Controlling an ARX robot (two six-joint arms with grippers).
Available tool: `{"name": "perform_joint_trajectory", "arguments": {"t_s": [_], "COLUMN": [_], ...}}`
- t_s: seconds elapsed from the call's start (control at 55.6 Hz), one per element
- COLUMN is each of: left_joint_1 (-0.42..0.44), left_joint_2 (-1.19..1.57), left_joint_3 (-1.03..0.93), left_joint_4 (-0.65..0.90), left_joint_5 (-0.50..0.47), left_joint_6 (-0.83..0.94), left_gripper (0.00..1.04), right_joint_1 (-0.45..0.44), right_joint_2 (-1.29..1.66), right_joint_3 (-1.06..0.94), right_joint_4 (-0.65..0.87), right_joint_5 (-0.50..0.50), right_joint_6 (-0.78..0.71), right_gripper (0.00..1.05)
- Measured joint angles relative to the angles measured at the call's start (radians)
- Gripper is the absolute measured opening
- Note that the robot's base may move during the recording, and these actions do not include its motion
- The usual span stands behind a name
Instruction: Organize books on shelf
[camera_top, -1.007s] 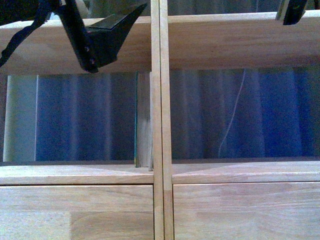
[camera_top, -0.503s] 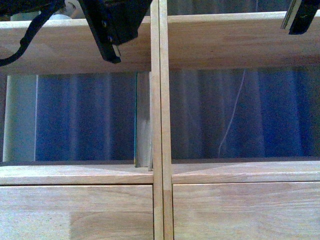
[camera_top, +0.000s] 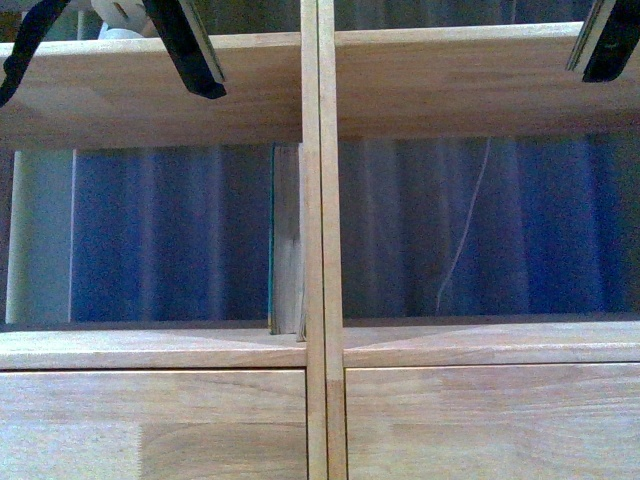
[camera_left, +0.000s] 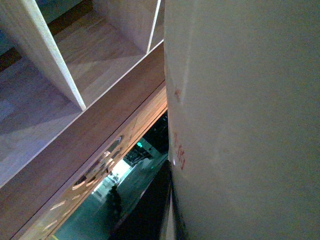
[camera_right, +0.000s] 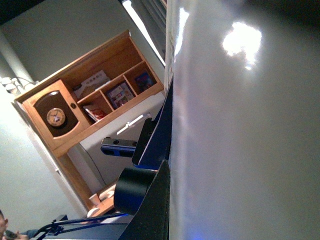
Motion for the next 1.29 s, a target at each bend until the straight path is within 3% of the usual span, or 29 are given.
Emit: {"name": "perform_joint_trajectory", "arguments": {"t_s": [0.144, 0.431, 0.521, 0.611, 0.773, 0.899, 1.097, 1.204, 1.294], "left_joint_1": [0.01, 0.074, 0.123, 0.236, 0.381, 0.47, 0.489, 0.46, 0.42], "left_joint_2": [-0.002, -0.026, -0.042, -0.063, -0.087, -0.087, -0.028, 0.053, 0.16], "left_joint_3": [-0.021, -0.071, -0.086, -0.09, -0.083, -0.031, 0.094, 0.179, 0.276], "left_joint_4": [0.038, 0.07, 0.091, 0.097, -0.051, -0.264, -0.499, -0.566, -0.623], "left_joint_5": [0.0, 0.007, 0.011, 0.032, 0.025, -0.067, -0.213, -0.266, -0.301], "left_joint_6": [-0.001, -0.021, -0.035, -0.049, 0.047, 0.253, 0.66, 0.903, 1.131], "left_gripper": [0.19, 0.18, 0.18, 0.18, 0.18, 0.18, 0.18, 0.18, 0.18], "right_joint_1": [0.0, -0.069, -0.146, -0.286, -0.502, -0.654, -0.823, -0.861, -0.87], "right_joint_2": [0.0, 0.003, 0.013, 0.043, 0.09, 0.106, 0.1, 0.047, -0.058], "right_joint_3": [-0.007, -0.01, -0.01, -0.006, 0.013, 0.033, 0.045, 0.034, -0.01], "right_joint_4": [0.0, 0.032, 0.073, 0.132, 0.163, 0.158, 0.122, 0.043, -0.044], "right_joint_5": [-0.007, -0.071, -0.095, -0.117, -0.12, -0.107, -0.092, -0.077, -0.08], "right_joint_6": [-0.008, -0.007, 0.017, 0.069, 0.114, 0.113, 0.07, -0.07, -0.298], "right_gripper": [0.09, 0.44, 0.58, 0.76, 0.99, 0.98, 0.98, 0.98, 0.98]}}
